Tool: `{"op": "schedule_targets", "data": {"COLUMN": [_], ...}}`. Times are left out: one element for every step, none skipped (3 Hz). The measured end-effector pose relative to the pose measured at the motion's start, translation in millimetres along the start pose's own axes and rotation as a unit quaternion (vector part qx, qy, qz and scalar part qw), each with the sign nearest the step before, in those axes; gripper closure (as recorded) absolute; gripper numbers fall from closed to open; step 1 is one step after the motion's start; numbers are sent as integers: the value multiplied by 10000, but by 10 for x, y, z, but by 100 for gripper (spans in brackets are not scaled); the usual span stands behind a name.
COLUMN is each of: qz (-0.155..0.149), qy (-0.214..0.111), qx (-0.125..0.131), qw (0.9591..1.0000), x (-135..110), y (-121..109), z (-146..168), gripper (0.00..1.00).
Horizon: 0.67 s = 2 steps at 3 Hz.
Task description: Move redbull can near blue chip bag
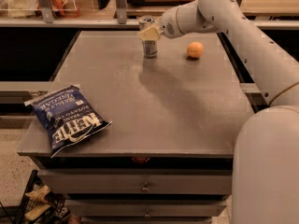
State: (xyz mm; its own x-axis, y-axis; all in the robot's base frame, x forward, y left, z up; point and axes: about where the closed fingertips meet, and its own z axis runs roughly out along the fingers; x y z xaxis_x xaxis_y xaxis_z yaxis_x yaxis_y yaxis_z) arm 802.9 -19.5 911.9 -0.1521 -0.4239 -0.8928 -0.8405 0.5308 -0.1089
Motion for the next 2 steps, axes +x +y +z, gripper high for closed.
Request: {"op": "schedule_targets", "data": {"qz": [-24, -183], "qy": [-52, -216], "qx": [-22, -183], "qw": [10000, 9994], "x": [-23, -165], "y": [-17, 40], "z": [-54, -217], "gripper": [88, 100]}}
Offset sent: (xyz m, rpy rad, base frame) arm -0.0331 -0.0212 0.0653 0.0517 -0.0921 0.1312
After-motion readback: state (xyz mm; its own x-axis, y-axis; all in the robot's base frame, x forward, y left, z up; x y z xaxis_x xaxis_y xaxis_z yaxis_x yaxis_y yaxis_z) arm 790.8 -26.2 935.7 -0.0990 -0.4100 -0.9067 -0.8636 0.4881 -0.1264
